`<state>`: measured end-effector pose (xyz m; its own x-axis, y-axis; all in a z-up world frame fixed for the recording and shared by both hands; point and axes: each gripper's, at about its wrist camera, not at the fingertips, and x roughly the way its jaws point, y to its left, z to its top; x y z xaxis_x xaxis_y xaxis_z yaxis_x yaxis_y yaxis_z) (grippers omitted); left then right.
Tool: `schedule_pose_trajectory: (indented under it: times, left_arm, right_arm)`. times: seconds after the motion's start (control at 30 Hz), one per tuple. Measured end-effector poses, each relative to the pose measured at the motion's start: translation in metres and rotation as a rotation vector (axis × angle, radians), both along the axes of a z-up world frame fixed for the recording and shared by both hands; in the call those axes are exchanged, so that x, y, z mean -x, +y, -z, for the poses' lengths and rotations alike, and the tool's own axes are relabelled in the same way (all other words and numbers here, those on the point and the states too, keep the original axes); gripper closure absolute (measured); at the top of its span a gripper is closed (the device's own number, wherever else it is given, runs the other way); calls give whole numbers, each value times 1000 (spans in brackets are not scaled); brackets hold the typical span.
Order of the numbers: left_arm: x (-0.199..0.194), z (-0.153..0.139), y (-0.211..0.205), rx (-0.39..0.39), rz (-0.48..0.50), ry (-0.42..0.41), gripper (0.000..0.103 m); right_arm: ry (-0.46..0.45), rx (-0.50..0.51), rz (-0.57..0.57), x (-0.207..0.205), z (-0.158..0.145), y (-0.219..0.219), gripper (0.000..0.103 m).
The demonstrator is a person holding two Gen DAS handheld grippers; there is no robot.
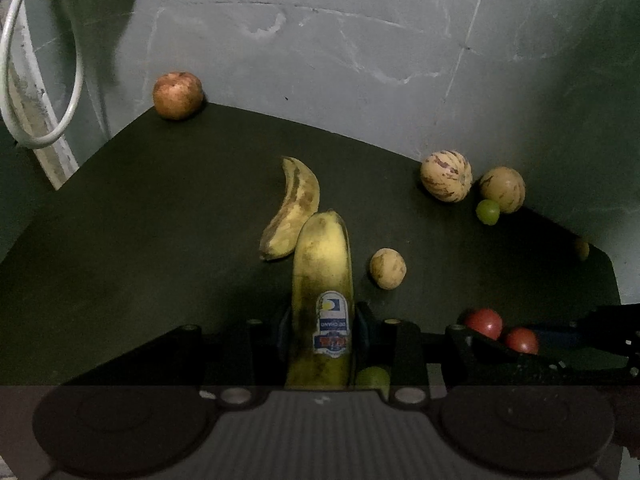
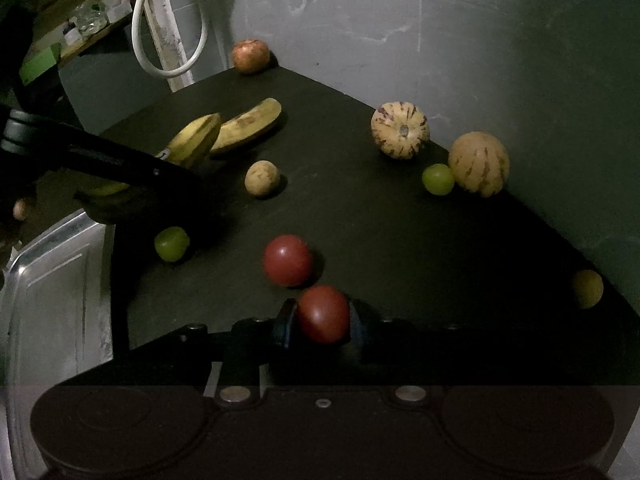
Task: Organize fruits
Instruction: 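Lift the banana with the left gripper while the right gripper lifts the tomato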
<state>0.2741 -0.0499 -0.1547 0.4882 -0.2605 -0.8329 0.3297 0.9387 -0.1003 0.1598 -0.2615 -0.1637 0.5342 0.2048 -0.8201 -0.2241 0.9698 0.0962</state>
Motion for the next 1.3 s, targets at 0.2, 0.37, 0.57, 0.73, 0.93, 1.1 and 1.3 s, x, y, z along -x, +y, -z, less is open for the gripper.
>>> schedule_pose_trajectory:
  times: [0.2, 0.37, 0.57, 0.73, 0.93, 1.1, 1.3]
  left_arm:
    - [15, -9, 6, 24, 2, -11, 68]
    - [30, -18, 12, 49, 17, -26, 68]
    - [52, -32, 16, 60, 34, -50, 68]
    - [75, -49, 20, 62, -7, -72, 68]
    - [115, -75, 22, 51, -96, -126, 68]
    - [152, -97, 20, 38, -165, -166, 68]
    - [190, -115, 22, 35, -252, -204, 68]
  right_arm:
    - [-10, -17, 32, 10, -16, 5, 75]
    - [-49, -23, 59, 24, -43, 16, 75]
    - [-88, -47, 94, 42, -73, 21, 75]
    - [-128, -72, 58, 58, -98, 26, 75]
    - [-203, -105, -47, 80, -128, 26, 75]
    - [-260, -136, -105, 102, -151, 17, 75]
    - [-324, -167, -176, 122, -179, 10, 75]
